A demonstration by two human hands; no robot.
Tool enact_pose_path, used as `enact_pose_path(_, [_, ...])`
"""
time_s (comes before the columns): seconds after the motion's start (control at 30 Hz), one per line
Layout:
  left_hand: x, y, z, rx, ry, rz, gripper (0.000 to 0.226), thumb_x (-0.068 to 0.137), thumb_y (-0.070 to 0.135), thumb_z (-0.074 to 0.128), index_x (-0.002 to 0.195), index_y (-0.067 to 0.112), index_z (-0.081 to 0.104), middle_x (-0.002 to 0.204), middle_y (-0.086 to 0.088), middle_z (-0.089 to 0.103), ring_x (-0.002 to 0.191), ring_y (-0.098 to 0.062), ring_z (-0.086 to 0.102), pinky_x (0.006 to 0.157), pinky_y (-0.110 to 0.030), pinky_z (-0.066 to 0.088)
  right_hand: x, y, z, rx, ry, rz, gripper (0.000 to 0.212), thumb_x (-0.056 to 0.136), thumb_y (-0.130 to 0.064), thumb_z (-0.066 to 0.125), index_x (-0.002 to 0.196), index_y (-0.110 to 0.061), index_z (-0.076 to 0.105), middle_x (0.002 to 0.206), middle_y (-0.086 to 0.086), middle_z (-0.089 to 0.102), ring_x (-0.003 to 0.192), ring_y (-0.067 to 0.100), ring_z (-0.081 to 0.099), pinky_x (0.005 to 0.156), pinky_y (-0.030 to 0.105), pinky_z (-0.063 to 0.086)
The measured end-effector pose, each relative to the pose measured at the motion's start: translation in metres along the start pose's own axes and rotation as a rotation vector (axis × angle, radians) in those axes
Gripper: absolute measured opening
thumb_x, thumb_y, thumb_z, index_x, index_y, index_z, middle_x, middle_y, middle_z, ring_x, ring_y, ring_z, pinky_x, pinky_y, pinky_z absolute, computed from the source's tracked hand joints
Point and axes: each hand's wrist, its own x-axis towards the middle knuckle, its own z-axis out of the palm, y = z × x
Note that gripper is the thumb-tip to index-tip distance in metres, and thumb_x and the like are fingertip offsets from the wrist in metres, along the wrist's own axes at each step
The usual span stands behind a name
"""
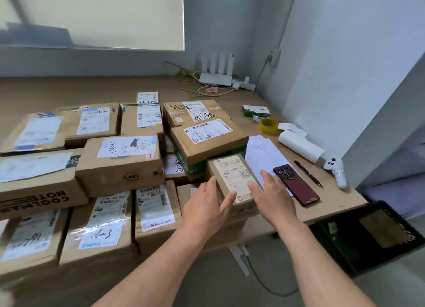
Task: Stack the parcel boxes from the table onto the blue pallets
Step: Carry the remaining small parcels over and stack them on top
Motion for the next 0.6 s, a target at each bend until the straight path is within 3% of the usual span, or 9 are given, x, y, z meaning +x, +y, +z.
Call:
enact_pose_path(0.2, [-0.006, 0.015, 0.020, -0.151, 0.028, -0.146, 0.059, 0.095, 0.051, 0.042, 0.146, 0.028, 0.022, 0.141, 0.006, 0.047, 0.122, -0.016, 0.051, 0.091, -0.033, 0.046, 0.010, 0.026, 0.008, 0.298, -0.181, -0.073, 0.038, 0.100, -0.041, 0.041, 0.133, -0.023, 0.049, 0.125, -0.002, 0.058, 0.104, 0.014, 0.052, 0.078, 0.029, 0.044])
enact_pose_path(0.33, [-0.013, 0.020, 0.027, -0.260, 0.046, -0.230, 0.063, 0.095, 0.047, 0.046, 0.149, 0.032, 0.017, 0.141, 0.009, 0.047, 0.118, -0.016, 0.053, 0.091, -0.031, 0.047, 0.009, 0.036, 0.008, 0.591, -0.306, -0.060, 0.038, 0.099, -0.037, 0.047, 0.135, -0.027, 0.047, 0.127, -0.005, 0.059, 0.113, 0.013, 0.054, 0.090, 0.028, 0.045])
enact_pose_path(0.5, [-0.025, 0.026, 0.032, -0.462, 0.065, -0.222, 0.062, 0.095, 0.036, 0.053, 0.147, 0.038, 0.020, 0.141, 0.012, 0.046, 0.121, -0.011, 0.050, 0.095, -0.039, 0.050, 0.007, 0.048, 0.010, 0.704, -0.402, -0.089, 0.049, 0.098, -0.036, 0.050, 0.144, -0.028, 0.035, 0.132, -0.003, 0.055, 0.118, 0.015, 0.053, 0.101, 0.036, 0.045])
enact_pose_path(0.6, [-0.035, 0.028, 0.033, -0.553, 0.097, -0.201, 0.062, 0.095, 0.028, 0.055, 0.147, 0.038, 0.022, 0.140, 0.013, 0.044, 0.112, -0.002, 0.051, 0.097, -0.033, 0.049, 0.003, 0.054, 0.007, 0.728, -0.411, -0.149, 0.056, 0.095, -0.034, 0.055, 0.145, -0.032, 0.031, 0.134, -0.005, 0.053, 0.123, 0.016, 0.050, 0.105, 0.040, 0.042])
